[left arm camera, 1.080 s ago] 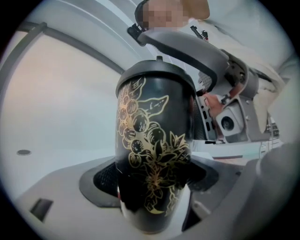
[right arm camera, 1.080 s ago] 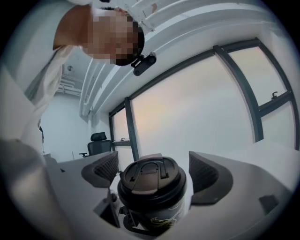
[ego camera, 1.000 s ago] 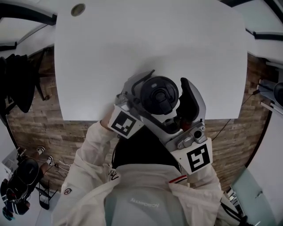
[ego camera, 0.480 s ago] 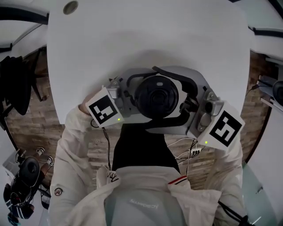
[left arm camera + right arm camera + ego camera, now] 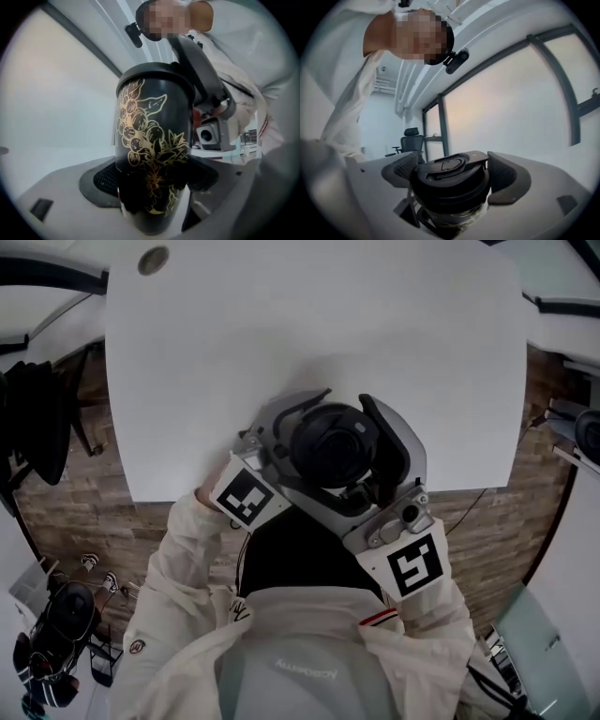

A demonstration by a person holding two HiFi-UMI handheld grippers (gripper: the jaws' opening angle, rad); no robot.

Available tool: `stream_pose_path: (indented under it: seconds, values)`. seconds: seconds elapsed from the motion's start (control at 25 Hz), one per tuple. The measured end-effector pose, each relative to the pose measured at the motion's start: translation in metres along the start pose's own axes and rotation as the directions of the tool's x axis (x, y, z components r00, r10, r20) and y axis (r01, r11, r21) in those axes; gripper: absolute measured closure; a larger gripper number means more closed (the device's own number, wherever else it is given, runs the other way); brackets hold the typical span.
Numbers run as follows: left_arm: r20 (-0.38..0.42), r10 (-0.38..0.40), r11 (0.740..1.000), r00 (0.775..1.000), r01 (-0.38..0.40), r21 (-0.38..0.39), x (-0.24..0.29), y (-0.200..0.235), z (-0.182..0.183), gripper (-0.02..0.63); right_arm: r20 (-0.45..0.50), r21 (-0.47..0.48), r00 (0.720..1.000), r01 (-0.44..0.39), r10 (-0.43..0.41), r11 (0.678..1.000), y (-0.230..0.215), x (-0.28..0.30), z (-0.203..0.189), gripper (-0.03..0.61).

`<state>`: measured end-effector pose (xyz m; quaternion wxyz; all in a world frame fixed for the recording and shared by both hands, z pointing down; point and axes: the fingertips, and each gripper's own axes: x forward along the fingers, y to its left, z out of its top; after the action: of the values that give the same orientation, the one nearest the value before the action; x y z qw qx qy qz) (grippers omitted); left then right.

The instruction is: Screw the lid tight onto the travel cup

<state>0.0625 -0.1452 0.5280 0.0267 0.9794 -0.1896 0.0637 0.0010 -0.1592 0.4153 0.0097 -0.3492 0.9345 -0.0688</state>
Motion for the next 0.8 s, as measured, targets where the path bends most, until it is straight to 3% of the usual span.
stream_pose_path:
  seconds: [0.16,0.24,0.32,0.48,0.6,0.72,0.8]
  values:
    - [0.0,0.178,0.984,0.984,-0.177,-0.022,-0.001,0.009,-0.001,0.213,0.007,0.006,0.963,0.27,-0.27,0.963,-0.008,-0.001,-0.002,0.13]
    - [0.002,0.227,0.974,0.974,-0.227,-0.014,0.0,0.01,0.0,0.213,0.005,0.013,0.944,0.33,-0.33,0.944,-0.011,-0.005,-0.003,0.13]
    - [0.003,0.24,0.971,0.971,-0.24,-0.004,0.002,0.01,0.001,0.213,0.005,0.013,0.943,0.333,-0.334,0.943,-0.012,-0.007,-0.004,0.13]
    - [0.009,0.217,0.976,0.976,-0.217,0.002,0.004,0.01,0.002,0.213,0.017,0.049,0.963,0.269,-0.27,0.962,-0.011,-0.009,-0.003,0.13]
    - [0.017,0.153,0.988,0.988,-0.153,0.013,0.002,0.009,0.003,0.213,0.035,0.065,0.984,0.174,-0.177,0.983,-0.007,-0.012,0.003,0.13]
    - [0.015,0.054,0.998,0.998,-0.055,0.033,-0.003,0.007,0.001,0.213,0.021,0.028,1.0,0.022,-0.022,0.999,0.001,-0.015,0.005,0.129]
    - [0.016,-0.02,0.999,1.0,0.019,0.046,-0.008,0.007,0.0,0.213,-0.004,-0.003,0.995,-0.101,0.101,0.995,0.004,-0.013,0.003,0.129]
